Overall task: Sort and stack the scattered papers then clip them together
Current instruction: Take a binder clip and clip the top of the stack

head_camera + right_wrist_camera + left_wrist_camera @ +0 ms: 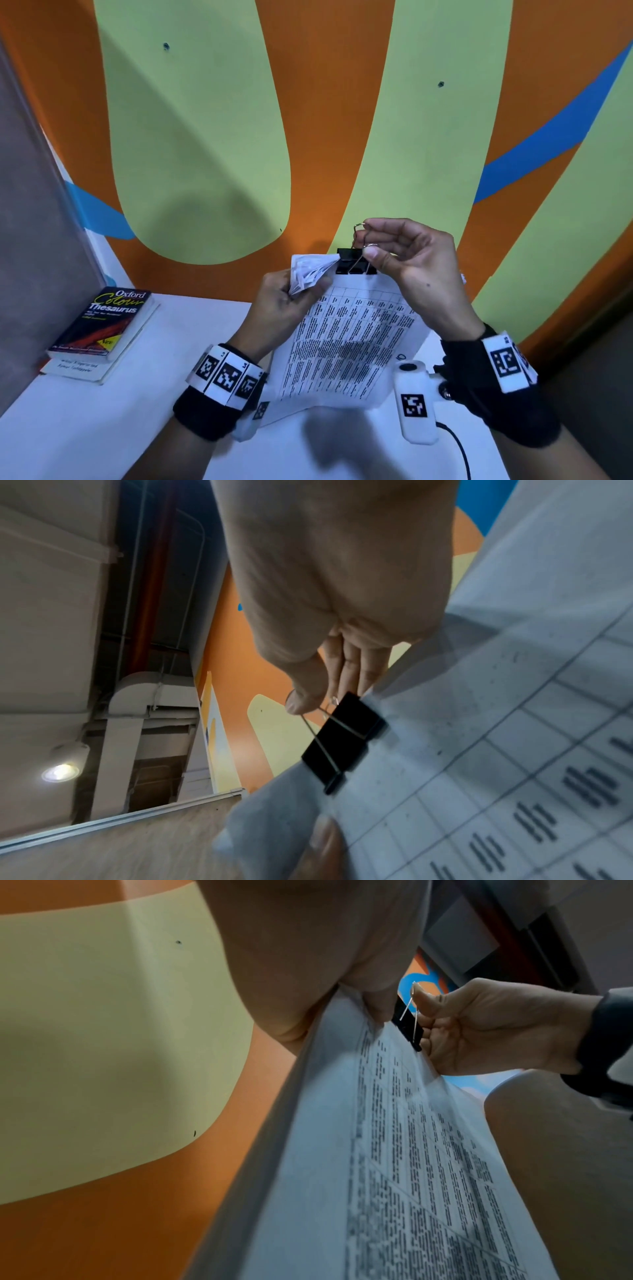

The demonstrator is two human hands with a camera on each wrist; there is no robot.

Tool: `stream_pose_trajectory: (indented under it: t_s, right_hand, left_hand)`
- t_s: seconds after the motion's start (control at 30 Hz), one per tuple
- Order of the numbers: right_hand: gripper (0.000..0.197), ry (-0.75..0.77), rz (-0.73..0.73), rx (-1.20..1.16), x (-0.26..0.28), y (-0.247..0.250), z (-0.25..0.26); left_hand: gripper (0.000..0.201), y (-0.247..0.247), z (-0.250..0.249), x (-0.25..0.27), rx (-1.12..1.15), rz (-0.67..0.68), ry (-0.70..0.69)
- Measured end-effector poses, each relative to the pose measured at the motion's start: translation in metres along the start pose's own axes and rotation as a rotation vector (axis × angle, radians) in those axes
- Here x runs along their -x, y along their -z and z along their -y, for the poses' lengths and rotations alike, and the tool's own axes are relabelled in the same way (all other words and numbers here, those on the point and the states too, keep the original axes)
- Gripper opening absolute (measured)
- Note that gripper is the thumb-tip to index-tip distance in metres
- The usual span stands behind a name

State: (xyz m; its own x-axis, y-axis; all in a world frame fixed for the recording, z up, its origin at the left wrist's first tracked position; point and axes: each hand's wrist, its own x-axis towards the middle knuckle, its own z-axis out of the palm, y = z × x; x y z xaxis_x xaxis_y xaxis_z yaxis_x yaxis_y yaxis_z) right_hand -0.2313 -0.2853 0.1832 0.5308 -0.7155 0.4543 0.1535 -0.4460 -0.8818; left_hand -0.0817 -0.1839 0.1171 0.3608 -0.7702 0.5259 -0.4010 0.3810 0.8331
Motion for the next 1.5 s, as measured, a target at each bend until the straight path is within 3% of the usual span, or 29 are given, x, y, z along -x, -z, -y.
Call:
stream_pose_trajectory:
  t_s: [0.17,0.2,0.3,0.4,0.7,0.97,1.17,1.33,1.5]
  right_hand:
    - [0.038,-0.065,0.129,0.153,-0.006,0.011,0.003]
    - [0.042,-0.089,0.168,0.151,-0.008,0.014,0.004]
    - [0.056,-0.157,0.276,0.133,-0.013,0.025,0.013]
    - [0.056,-0.147,0.343,0.233,-0.018,0.025,0.022]
    - [0.038,-0.096,0.328,0.296,-0.027,0.015,0.022]
    - [0.019,-0.059,0.306,0.325,-0.022,0.01,0.01]
    - [0.021,0.006,0.306,0.41,-0.017,0.006,0.004]
    - [0.048,-0.079,0.352,0.232,-0.018,0.011,0.014]
    - [0.057,-0.081,0.355,0.368,-0.02,0.005,0.012]
  left_hand:
    - [0.033,-0.002,-0.004,0.0,0.015,0.033,0.041]
    - [0.024,-0.002,-0.003,0.0,0.019,0.031,0.056]
    - [0.04,0.001,0.009,-0.003,0.047,0.033,0.129]
    - [0.057,0.003,0.014,-0.008,0.061,0.04,0.164]
    - [0.017,-0.006,0.003,-0.015,0.152,-0.134,0.102]
    - [0.006,-0.008,0.004,-0.013,0.164,-0.233,0.04]
    - [0.008,-0.006,0.011,-0.011,0.179,-0.263,0.03]
    - [0.011,0.003,0.013,-0.014,0.154,-0.234,0.048]
    - [0.012,0.004,0.013,-0.011,0.146,-0.221,0.059]
